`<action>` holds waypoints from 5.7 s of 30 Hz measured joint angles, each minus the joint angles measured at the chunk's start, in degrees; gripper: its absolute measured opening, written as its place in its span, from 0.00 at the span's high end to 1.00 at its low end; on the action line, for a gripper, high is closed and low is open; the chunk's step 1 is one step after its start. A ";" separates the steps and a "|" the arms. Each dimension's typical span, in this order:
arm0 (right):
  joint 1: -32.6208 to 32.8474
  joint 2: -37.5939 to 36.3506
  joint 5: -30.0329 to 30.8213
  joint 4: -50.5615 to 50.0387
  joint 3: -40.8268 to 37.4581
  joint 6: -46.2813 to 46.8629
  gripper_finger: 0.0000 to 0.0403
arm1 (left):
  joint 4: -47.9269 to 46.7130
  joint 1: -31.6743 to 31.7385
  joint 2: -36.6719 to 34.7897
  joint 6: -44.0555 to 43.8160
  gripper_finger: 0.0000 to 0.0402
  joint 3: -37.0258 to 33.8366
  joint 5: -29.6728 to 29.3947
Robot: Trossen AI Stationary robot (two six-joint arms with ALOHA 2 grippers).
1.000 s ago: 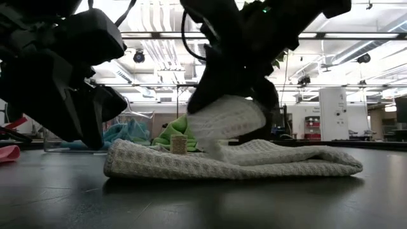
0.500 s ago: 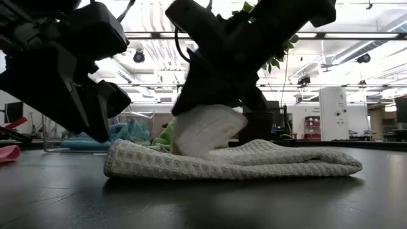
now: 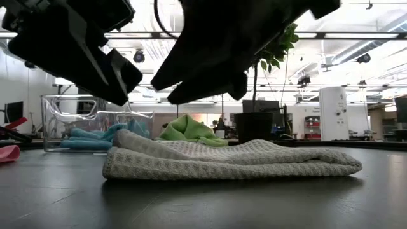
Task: Fold microfiber towels
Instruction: Fold the white microfiber towel
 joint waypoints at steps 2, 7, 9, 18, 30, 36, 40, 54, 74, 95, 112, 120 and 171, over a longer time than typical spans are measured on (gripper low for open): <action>1.08 -0.35 0.76 -0.66 -0.17 -2.20 0.54 | -0.23 0.04 -0.02 0.36 0.72 0.38 -1.18; 4.22 -0.84 6.42 -9.36 -0.35 -3.97 0.56 | 0.02 0.04 0.74 -0.10 0.72 0.74 -2.71; 5.66 -0.94 8.25 -11.71 -0.67 -5.77 0.58 | -0.31 -0.32 1.05 -1.03 0.72 0.69 -2.76; 10.05 -1.01 9.75 -12.59 -2.69 -9.19 0.65 | 3.60 -3.70 1.70 -1.27 0.72 0.69 -10.46; 11.34 -3.72 9.75 -20.50 -3.48 -11.74 0.68 | -17.09 -7.21 10.92 -1.98 0.72 16.03 -17.76; 12.26 -8.84 9.72 -26.21 -6.22 -12.47 0.62 | -29.90 -8.60 16.08 -2.71 0.62 26.30 -19.08; 13.37 -11.75 9.65 -23.83 -10.63 -11.51 0.60 | -31.74 -8.79 20.07 -1.26 0.53 29.56 -20.81; 14.56 -12.64 9.55 -11.65 -18.51 -7.29 0.61 | -39.31 -8.92 20.85 -1.68 0.55 30.77 -22.53; 14.58 -12.64 9.53 -9.99 -18.73 -2.02 0.61 | -39.16 -8.14 19.14 4.73 0.99 31.78 -22.65; 14.58 -12.59 9.68 -7.25 -18.78 -1.97 0.61 | -35.00 -8.24 19.26 -1.34 0.90 30.27 -14.68; 13.91 -12.57 12.37 -7.55 -18.78 -4.31 0.62 | -42.33 -7.39 14.27 5.13 0.67 31.49 -14.16; 11.62 -12.57 12.99 -6.16 -18.78 -5.89 0.66 | -43.25 -0.06 14.32 6.40 0.67 27.49 -20.91; 11.01 -10.65 14.49 -2.95 -19.12 -5.03 0.68 | -43.72 8.31 11.58 8.45 1.00 21.68 -15.36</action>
